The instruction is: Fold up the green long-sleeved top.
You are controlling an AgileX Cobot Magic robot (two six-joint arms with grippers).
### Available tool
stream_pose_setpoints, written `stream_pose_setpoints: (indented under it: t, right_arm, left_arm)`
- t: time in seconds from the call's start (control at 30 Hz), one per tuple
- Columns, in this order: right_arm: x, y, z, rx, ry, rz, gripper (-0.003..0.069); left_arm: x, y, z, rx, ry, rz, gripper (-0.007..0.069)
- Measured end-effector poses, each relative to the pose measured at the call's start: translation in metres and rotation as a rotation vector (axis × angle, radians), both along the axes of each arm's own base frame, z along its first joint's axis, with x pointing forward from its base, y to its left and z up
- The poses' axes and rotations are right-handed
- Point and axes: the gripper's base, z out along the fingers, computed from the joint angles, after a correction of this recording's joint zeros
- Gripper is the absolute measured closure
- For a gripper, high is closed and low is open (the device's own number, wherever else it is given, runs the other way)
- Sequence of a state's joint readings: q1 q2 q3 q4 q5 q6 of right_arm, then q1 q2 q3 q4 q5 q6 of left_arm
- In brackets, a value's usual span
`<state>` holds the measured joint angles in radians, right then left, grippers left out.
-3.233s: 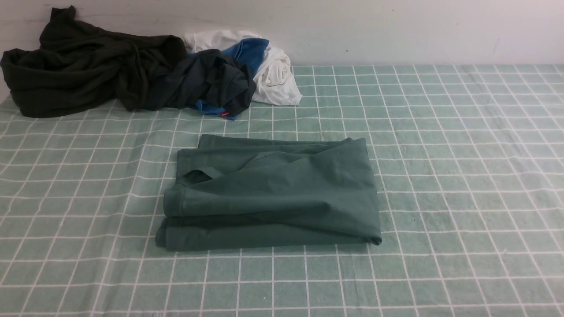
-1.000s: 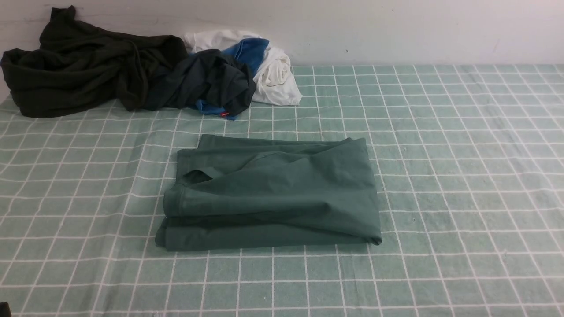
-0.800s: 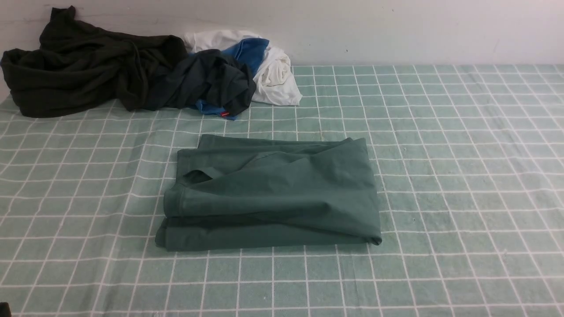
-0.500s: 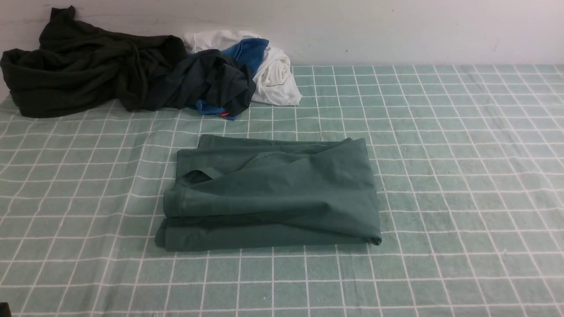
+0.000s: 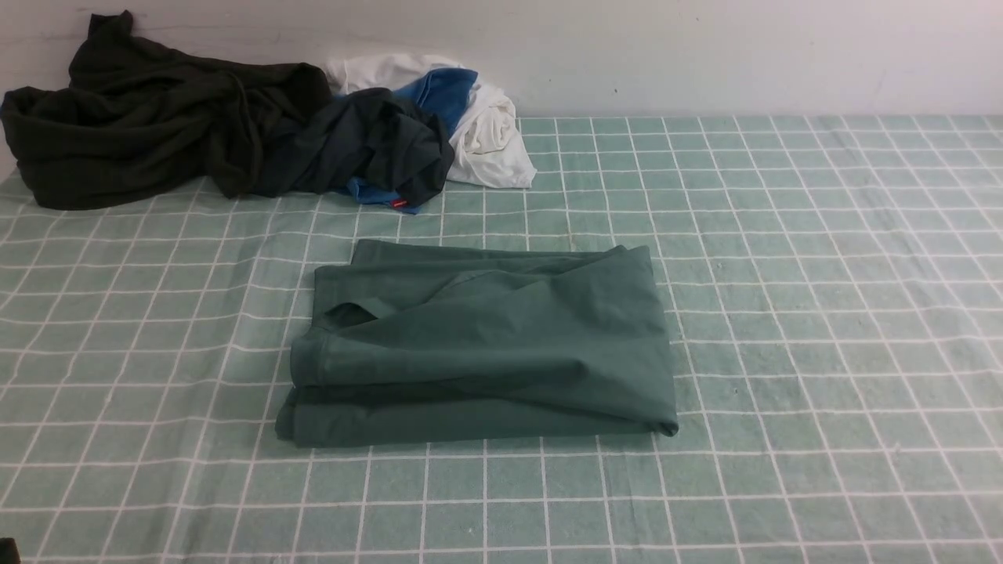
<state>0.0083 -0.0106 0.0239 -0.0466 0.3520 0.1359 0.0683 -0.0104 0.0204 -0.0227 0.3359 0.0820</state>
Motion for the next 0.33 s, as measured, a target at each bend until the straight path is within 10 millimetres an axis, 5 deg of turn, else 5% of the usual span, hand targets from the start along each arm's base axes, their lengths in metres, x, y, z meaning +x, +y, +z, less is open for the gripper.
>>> stream_pose_setpoints:
  t: [0.33]
  right_arm:
    - [0.0, 0.0, 0.0, -0.006, 0.0, 0.001, 0.0672]
  left_arm:
    - [0.0, 0.0, 0.0, 0.0, 0.0, 0.0, 0.0627]
